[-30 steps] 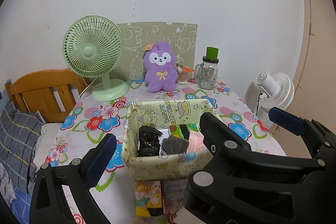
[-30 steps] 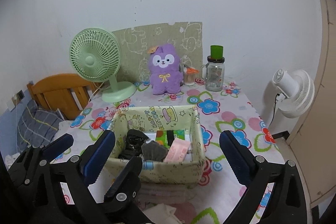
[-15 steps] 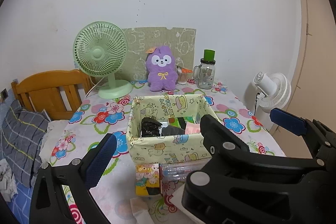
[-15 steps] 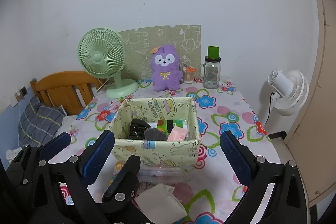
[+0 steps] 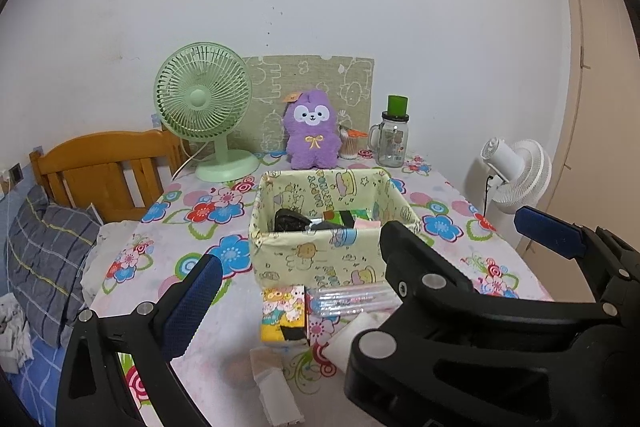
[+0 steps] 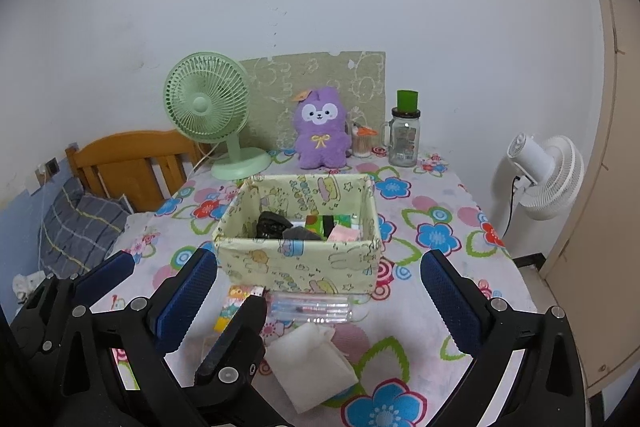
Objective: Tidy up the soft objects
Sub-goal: 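Move the left gripper to the white rolled cloth while the right approaches the white napkin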
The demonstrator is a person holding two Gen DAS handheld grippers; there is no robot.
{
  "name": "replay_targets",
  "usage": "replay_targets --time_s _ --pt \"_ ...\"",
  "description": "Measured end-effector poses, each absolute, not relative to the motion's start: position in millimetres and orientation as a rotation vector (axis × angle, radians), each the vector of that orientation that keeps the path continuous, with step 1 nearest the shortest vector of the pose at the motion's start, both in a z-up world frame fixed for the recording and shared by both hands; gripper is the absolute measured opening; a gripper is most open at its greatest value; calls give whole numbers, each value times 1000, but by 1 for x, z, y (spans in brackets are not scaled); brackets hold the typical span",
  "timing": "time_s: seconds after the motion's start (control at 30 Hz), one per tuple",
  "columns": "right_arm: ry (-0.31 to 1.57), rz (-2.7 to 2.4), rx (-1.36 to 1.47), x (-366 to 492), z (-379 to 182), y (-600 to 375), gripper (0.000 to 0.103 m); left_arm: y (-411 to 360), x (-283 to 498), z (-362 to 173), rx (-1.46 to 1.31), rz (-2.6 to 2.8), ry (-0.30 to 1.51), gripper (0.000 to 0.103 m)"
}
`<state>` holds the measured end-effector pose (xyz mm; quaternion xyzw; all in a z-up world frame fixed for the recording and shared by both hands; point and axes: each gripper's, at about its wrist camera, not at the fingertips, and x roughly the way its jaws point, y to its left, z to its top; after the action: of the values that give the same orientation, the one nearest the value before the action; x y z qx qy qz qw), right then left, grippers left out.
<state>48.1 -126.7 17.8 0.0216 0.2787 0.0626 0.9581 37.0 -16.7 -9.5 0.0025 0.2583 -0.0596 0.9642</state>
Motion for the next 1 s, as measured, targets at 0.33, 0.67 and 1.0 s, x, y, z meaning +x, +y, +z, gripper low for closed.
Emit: replay_targets --time_s 0.33,0.67,1.0 --pt "591 126 46 38 -16 -123 103 -14 28 -42 1 -140 565 101" --pt "610 92 93 31 -46 -127 103 -16 20 -67 31 -146 591 101" --pt "659 92 92 38 -77 -119 103 -10 28 -97 7 -113 655 100"
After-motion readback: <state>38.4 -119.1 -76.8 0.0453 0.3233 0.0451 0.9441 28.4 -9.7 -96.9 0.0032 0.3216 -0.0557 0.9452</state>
